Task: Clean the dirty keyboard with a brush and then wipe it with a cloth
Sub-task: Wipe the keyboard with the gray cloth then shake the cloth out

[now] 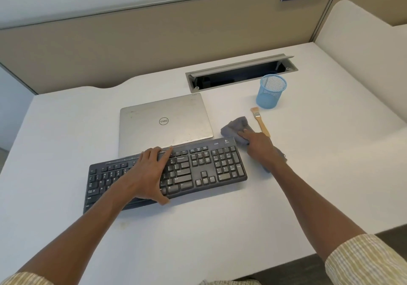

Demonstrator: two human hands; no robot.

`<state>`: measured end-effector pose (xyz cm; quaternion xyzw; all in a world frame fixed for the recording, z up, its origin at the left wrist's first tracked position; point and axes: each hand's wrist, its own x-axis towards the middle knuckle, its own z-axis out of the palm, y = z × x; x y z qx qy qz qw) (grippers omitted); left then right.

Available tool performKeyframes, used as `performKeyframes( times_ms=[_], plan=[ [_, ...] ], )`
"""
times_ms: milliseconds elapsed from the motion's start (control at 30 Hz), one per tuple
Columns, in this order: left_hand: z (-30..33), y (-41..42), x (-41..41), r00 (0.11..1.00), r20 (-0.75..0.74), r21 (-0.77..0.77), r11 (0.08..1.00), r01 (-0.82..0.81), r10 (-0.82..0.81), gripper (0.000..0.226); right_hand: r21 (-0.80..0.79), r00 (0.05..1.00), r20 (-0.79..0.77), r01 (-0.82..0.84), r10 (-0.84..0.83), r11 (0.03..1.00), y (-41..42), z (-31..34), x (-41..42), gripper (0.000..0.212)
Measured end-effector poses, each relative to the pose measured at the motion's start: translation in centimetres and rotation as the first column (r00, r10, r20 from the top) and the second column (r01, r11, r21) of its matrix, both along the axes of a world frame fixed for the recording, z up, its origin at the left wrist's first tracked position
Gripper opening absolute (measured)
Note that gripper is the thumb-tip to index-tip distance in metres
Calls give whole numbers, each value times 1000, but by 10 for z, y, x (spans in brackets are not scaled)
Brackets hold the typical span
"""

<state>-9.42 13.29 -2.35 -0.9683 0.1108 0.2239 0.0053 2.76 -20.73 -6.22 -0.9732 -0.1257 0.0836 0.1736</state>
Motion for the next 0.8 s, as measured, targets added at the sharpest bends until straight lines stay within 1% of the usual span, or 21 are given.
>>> performKeyframes(
  times_ms=[67, 100, 200, 233, 300, 367, 433, 467, 533, 600, 733, 800],
  plan=[
    [8, 9, -3, 1000, 15, -32, 999, -15, 16, 158, 12, 1000, 3, -3, 3, 1000, 7, -1, -10, 45],
    [12, 13, -6, 1000, 24, -39, 999, -19, 20, 158, 34, 1000, -8, -2, 2, 999, 12, 0, -17, 42],
    [22, 28, -14, 998, 35, -59, 997, -42, 44, 158, 172, 996, -73, 54, -42, 984, 23, 10, -31, 22],
    [26, 33, -16, 998, 40, -60, 997, -47, 50, 158, 207, 993, -70, 111, -99, 972, 22, 16, -29, 21],
    [34, 41, -18, 997, 53, -50, 997, -51, 53, 157, 241, 977, 9, 204, -212, 949, 17, 24, -15, 20],
    [40, 46, -18, 997, 58, -41, 997, -58, 60, 157, 201, 964, 62, 242, -259, 949, 12, 24, 3, 21],
    [46, 50, -17, 996, 62, -32, 998, -62, 64, 157, 92, 974, 24, 223, -226, 970, 12, 14, 13, 30],
    [48, 51, -16, 996, 63, -27, 998, -62, 64, 157, 16, 985, -2, 172, -172, 985, 14, 6, 13, 36],
    [52, 54, -13, 996, 70, -11, 998, -57, 57, 158, -110, 998, 2, 60, -60, 992, 19, -13, 4, 48],
    [55, 57, -10, 996, 70, -7, 998, -55, 56, 158, -96, 1000, 16, 27, -25, 995, 28, -25, -11, 56],
    [60, 62, -3, 997, 49, -35, 997, -64, 66, 157, -56, 1000, 22, -17, 18, 998, 50, -37, -54, 64],
    [63, 63, 1, 997, 53, -50, 997, -62, 65, 157, 15, 998, 31, -62, 62, 998, 56, -36, -75, 69]
  ],
)
